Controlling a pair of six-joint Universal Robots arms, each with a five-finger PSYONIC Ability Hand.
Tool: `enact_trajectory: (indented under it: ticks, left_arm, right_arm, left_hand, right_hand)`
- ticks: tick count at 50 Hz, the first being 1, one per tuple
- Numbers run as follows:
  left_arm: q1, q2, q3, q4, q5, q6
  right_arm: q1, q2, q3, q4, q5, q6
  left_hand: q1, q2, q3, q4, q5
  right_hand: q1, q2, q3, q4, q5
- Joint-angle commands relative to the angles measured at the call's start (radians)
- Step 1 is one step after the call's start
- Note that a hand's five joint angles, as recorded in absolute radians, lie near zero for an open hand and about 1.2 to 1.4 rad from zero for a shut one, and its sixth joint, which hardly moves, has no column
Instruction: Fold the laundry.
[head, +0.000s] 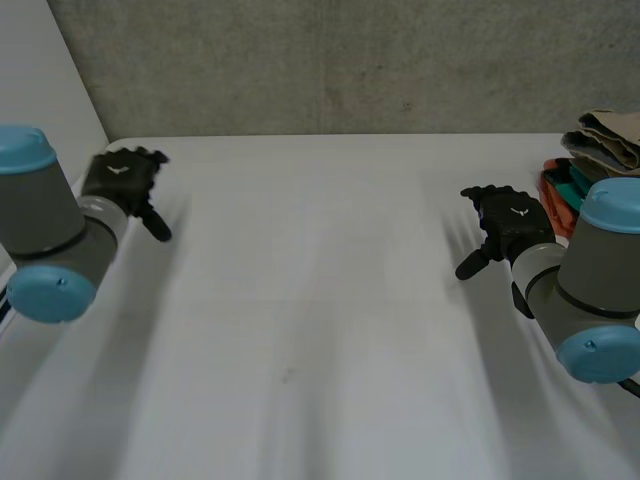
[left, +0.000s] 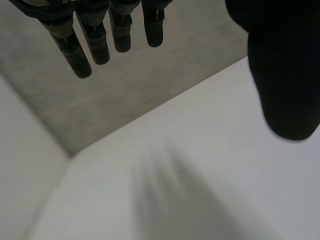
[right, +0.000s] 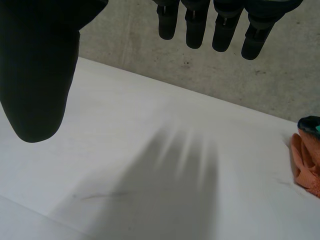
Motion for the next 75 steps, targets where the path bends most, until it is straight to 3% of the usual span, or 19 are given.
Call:
enact_trajectory:
  ticks: [1, 9, 19, 27, 35, 43, 49, 57, 65, 69, 75]
  left_arm:
    - [0.087, -0.111, 0.191, -0.03, -0.148, 0.185]
    - [0.166, -0.124, 0.185, -0.115, 0.04, 0.207]
    - [0.291, 0.022, -0.019, -0.224, 0.134, 0.281]
    - [0.406, 0.219, -0.311, -0.159, 0.321, 0.38]
    - [0.478, 0.327, -0.505, -0.056, 0.395, 0.437]
    - [0.522, 0.367, -0.576, 0.027, 0.348, 0.514]
    - [0.504, 0.39, -0.602, 0.038, 0.326, 0.497]
    - [0.446, 0.444, -0.651, 0.136, 0.277, 0.339]
    - [0.381, 0.496, -0.645, 0.2, 0.136, 0.249]
    - [0.294, 0.545, -0.588, 0.194, 0.073, 0.195]
    - [0.035, 0.638, -0.436, 0.086, -0.016, 0.017]
  right_arm:
    - [0.006, -0.001, 0.006, -0.019, -0.005, -0.005]
    - [0.012, 0.001, 0.008, -0.025, -0.005, -0.044]
    - [0.029, 0.002, 0.008, -0.031, -0.02, -0.079]
    - [0.052, 0.002, 0.009, -0.037, -0.04, -0.108]
    - [0.056, -0.01, 0.017, -0.036, -0.063, -0.133]
    - [0.043, -0.042, 0.034, -0.019, -0.091, -0.18]
    - [0.029, -0.07, 0.06, -0.022, -0.099, -0.208]
    - [0.014, -0.113, 0.084, -0.022, -0.102, -0.216]
    - [-0.003, -0.154, 0.083, 0.004, -0.115, -0.217]
    - [-0.013, -0.208, 0.051, 0.038, -0.117, -0.213]
    - [-0.025, -0.317, -0.014, 0.108, -0.109, -0.174]
  left_hand:
    - [-0.01, -0.024, -0.033, -0.026, -0.051]
    - [-0.01, -0.024, -0.033, -0.026, -0.051]
    - [-0.01, -0.024, -0.033, -0.026, -0.051]
    - [-0.01, -0.024, -0.033, -0.026, -0.051]
    - [-0.01, -0.024, -0.033, -0.026, -0.051]
    - [-0.01, -0.024, -0.033, -0.026, -0.051]
    - [-0.01, -0.024, -0.033, -0.026, -0.051]
    - [-0.01, -0.024, -0.033, -0.026, -0.051]
    - [-0.01, -0.024, -0.033, -0.026, -0.051]
    - [-0.01, -0.024, -0.033, -0.026, -0.051]
    - [-0.01, -0.024, -0.033, -0.026, -0.051]
  right_hand:
    - [-0.046, -0.031, -0.032, -0.034, -0.047]
    - [-0.046, -0.031, -0.032, -0.034, -0.047]
    - [-0.046, -0.031, -0.032, -0.034, -0.047]
    - [-0.046, -0.031, -0.032, -0.034, -0.047]
    - [-0.046, -0.031, -0.032, -0.034, -0.047]
    - [-0.046, -0.031, -0.032, -0.034, -0.047]
    - [-0.046, -0.031, -0.032, -0.034, -0.047]
    - [-0.046, -0.031, -0.032, -0.034, -0.047]
    - [-0.046, -0.031, -0.032, -0.034, -0.047]
    - [-0.046, -0.031, -0.032, -0.034, -0.047]
    - [-0.046, -0.031, -0.032, -0.034, -0.047]
